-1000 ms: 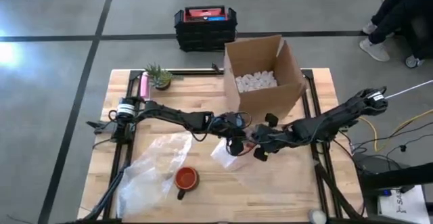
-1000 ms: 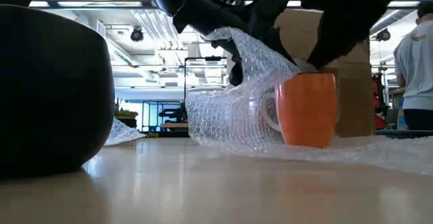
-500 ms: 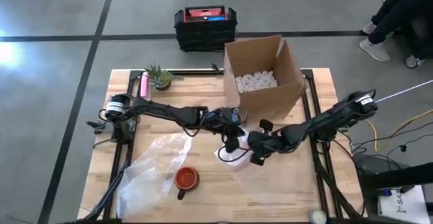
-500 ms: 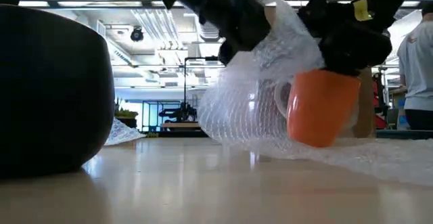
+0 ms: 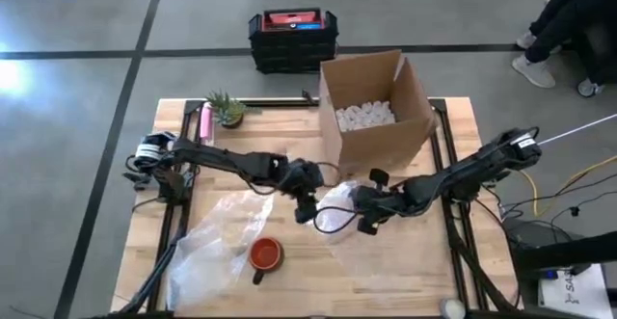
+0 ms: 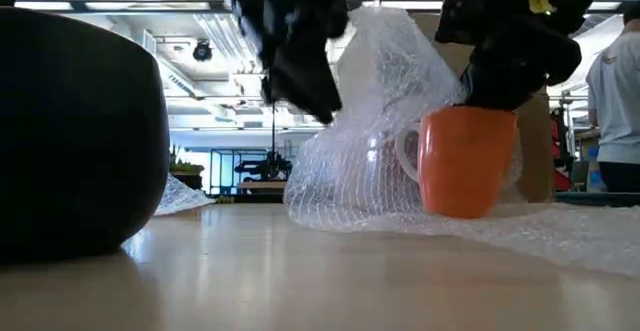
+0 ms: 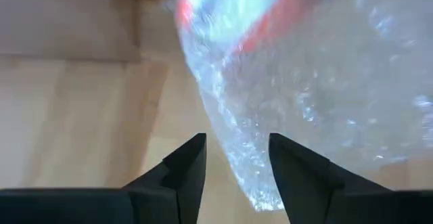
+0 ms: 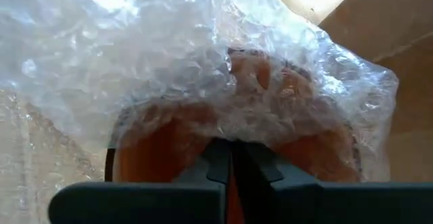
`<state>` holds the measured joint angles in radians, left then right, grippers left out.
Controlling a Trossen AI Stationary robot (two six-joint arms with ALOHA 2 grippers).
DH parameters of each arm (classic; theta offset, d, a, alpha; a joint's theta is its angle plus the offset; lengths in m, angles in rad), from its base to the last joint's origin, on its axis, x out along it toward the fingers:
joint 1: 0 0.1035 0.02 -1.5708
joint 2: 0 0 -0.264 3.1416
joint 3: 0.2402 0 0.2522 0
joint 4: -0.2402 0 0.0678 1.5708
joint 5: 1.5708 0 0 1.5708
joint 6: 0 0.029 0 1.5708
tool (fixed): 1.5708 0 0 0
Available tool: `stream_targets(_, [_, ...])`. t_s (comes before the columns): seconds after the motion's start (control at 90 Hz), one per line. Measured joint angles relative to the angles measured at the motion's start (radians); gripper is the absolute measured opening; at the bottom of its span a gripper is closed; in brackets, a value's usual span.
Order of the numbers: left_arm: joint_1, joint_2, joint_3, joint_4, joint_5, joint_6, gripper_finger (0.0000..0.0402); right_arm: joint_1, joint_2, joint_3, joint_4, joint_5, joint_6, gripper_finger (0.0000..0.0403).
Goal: Wrap mug
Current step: Wrap the orange mug with the right transparent bubble wrap
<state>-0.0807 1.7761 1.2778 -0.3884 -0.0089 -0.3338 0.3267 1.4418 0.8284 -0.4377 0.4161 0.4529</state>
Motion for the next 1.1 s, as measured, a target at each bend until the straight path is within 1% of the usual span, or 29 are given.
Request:
stream_targets(0.111, [-0.012,0.034,-0.037,0.233,0.020,-0.012,0.0132,0.000,0.000,0.000,0.002,0.003,0.001,0.0000])
stream_targets(0.267, [-0.019,0.037,-0.042,0.548,0.020,-0.017,0.0108,0.000,0.000,0.000,0.003,0.003,0.000,0.0000])
stream_targets(0.333, [-0.018,0.037,-0.044,0.637,0.019,-0.011,0.0098,0.000,0.000,0.000,0.004,0.003,0.000,0.0000])
stream_targets(0.4, [-0.016,0.037,-0.044,0.651,0.014,0.017,0.0088,0.000,0.000,0.000,0.006,0.003,-0.001,0.0000])
stream_targets(0.556, [-0.008,0.037,-0.068,0.632,-0.064,0.041,0.0067,0.000,-0.005,0.000,0.003,0.003,-0.006,0.0000])
stream_targets(0.7, [-0.006,0.037,-0.101,0.633,-0.140,0.041,0.0057,0.000,-0.034,0.051,-0.079,0.003,-0.012,0.0000])
stream_targets(0.833, [-0.007,0.037,-0.138,0.673,-0.164,0.030,0.0049,0.000,-0.060,0.132,-0.205,0.003,-0.013,0.0000])
stream_targets(0.911, [-0.007,0.037,-0.157,0.699,-0.166,0.029,0.0044,0.000,-0.067,0.177,-0.250,0.002,-0.029,0.0000])
stream_targets(1.022, [-0.007,0.037,-0.167,0.720,-0.166,0.029,0.0039,0.000,-0.071,0.230,-0.252,0.001,-0.069,0.0000])
stream_targets(1.1, [-0.007,0.037,-0.169,0.719,-0.166,0.029,0.0037,0.000,-0.067,0.248,-0.186,-0.006,-0.116,0.0000])
